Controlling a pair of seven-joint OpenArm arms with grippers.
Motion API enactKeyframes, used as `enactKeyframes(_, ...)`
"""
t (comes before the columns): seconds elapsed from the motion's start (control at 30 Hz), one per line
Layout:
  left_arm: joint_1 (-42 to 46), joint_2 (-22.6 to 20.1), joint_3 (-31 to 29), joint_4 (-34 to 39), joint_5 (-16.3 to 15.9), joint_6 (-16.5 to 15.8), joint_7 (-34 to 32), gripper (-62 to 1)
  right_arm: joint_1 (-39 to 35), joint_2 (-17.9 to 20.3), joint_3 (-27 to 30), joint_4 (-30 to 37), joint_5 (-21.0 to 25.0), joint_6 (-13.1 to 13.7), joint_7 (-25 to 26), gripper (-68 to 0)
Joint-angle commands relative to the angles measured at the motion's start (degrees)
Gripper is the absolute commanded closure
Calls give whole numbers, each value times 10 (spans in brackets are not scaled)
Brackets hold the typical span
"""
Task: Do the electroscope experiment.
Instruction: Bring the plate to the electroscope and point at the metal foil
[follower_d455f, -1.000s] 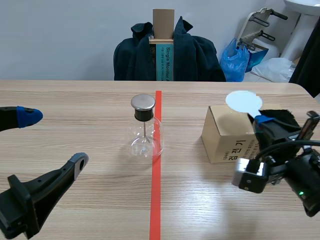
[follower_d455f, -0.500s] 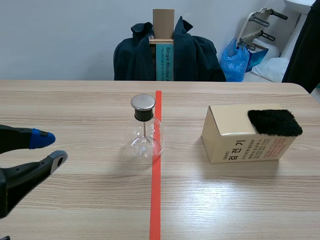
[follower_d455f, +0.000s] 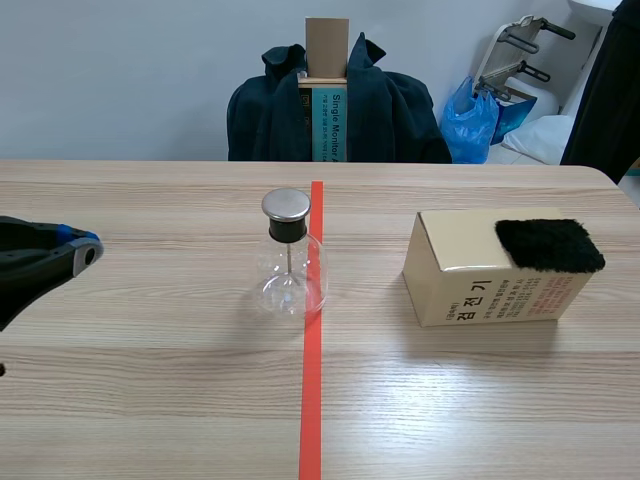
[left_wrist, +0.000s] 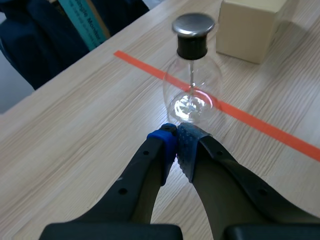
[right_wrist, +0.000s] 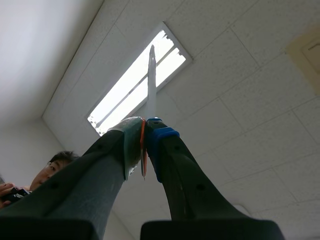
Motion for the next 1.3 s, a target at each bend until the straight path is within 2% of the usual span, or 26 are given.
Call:
enactKeyframes(0.0, -41, 8, 36, -30, -6, 1, -26, -30, 7, 3, 9, 4, 9, -13, -3, -7)
enactKeyframes(0.1, -124, 35, 113, -118, 7, 1, -54, -30, 7, 3, 17, 11, 19, -13, 1, -7)
enactKeyframes(0.27, -239, 106, 213, -256, 38, 2, -86, -30, 7, 3, 23, 18, 23, -13, 2, -7)
enactKeyframes(0.53, -342, 202, 298, -404, 45, 3, -117, -30, 7, 3, 23, 21, 34, -13, 9, -7)
enactKeyframes(0.67, -358, 228, 313, -435, 65, 3, -134, -30, 8, 3, 22, 21, 44, -13, 24, -7)
enactKeyframes(0.77, -358, 239, 313, -439, 65, 3, -138, -30, 19, 3, 17, 21, 62, -13, 35, -7)
enactKeyframes(0.83, -358, 245, 313, -440, 66, 3, -138, -30, 37, 1, 3, 21, 77, -12, 42, -7)
enactKeyframes(0.97, -358, 259, 313, -440, 77, 3, -137, -30, 75, -10, -52, 21, 76, -4, 50, -7)
enactKeyframes(1.1, -358, 271, 313, -440, 89, 5, -133, -30, 98, -33, -129, 21, 44, 0, 52, -7)
enactKeyframes(1.27, -358, 275, 313, -440, 89, 10, -133, -30, 121, -92, -230, 13, -33, 55, 49, -8)
